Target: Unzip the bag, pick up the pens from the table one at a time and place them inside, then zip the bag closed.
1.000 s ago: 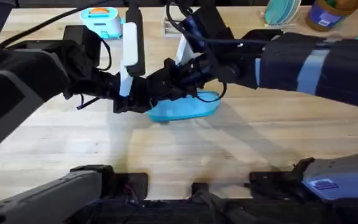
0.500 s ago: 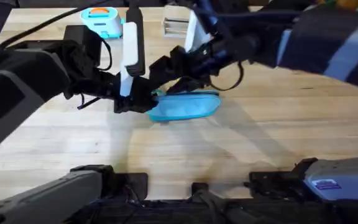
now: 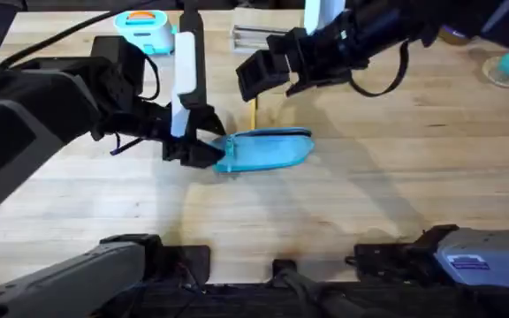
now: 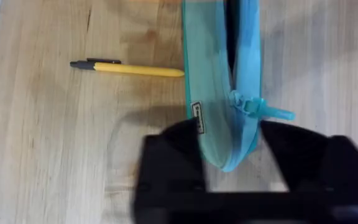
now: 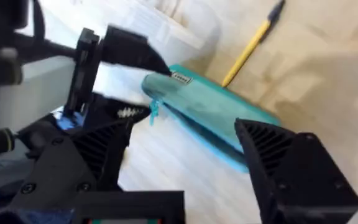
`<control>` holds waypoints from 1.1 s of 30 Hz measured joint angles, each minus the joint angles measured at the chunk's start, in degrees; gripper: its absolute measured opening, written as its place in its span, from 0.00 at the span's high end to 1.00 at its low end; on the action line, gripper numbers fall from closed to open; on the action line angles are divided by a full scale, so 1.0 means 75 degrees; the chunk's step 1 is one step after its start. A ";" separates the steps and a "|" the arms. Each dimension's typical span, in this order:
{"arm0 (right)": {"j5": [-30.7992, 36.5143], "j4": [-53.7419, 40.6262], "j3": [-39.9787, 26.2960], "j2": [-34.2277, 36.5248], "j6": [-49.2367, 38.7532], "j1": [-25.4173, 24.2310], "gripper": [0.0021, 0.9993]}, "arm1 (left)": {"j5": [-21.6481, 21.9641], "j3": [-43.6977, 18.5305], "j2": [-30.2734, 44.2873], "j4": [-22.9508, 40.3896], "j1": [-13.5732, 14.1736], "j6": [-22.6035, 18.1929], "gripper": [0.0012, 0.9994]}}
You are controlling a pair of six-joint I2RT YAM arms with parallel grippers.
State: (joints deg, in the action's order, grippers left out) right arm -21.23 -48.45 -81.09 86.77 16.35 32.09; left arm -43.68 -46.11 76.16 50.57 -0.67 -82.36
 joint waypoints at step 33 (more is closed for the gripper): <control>-0.0325 -0.0792 -0.0155 -0.0015 -0.5666 0.0021 0.97 | 0.1433 -0.2965 -0.1566 0.4273 0.0015 0.0002 0.01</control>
State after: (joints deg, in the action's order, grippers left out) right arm -23.66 -54.39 -82.26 86.66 -26.15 32.25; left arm -32.94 -68.34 64.42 82.61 -0.56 -82.35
